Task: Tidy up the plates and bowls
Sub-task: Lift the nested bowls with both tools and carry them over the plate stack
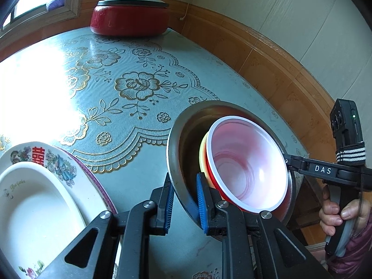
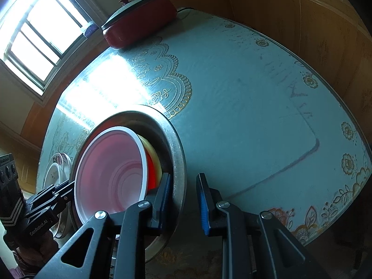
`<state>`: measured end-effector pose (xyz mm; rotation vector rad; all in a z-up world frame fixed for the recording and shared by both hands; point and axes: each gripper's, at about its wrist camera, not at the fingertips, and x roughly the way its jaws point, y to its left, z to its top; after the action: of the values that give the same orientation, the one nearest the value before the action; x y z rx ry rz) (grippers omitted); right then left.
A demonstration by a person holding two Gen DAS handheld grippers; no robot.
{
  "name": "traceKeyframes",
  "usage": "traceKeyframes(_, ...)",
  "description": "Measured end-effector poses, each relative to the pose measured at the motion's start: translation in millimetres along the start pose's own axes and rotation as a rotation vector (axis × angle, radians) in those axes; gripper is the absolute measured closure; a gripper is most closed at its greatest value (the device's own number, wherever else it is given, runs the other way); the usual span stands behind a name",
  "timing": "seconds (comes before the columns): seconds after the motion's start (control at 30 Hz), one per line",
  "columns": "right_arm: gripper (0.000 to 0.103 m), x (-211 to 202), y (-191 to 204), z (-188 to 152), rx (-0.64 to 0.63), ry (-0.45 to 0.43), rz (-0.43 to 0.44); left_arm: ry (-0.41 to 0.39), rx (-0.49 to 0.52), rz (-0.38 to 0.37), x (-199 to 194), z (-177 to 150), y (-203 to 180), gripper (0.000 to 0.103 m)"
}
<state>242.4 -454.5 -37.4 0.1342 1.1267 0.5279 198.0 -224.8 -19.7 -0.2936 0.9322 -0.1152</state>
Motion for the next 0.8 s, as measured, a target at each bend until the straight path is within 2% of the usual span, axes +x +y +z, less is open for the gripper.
traceKeyframes(0.1, 0.089, 0, 4, -1, -0.018, -0.011, 0.000, -0.002, 0.003, 0.001, -1, -2, -2, 0.084)
traceKeyframes(0.33, 0.090, 0, 4, -1, -0.025, -0.006, -0.010, -0.002, 0.027, 0.016, -1, -4, -7, 0.084)
traceKeyframes(0.47, 0.090, 3, 3, 0, 0.036, 0.010, 0.005, 0.007, 0.035, 0.004, -3, -6, -6, 0.084)
traceKeyframes(0.8, 0.091, 0, 8, -24, 0.180, -0.034, 0.008, 0.013, 0.119, -0.037, -14, -7, -4, 0.084)
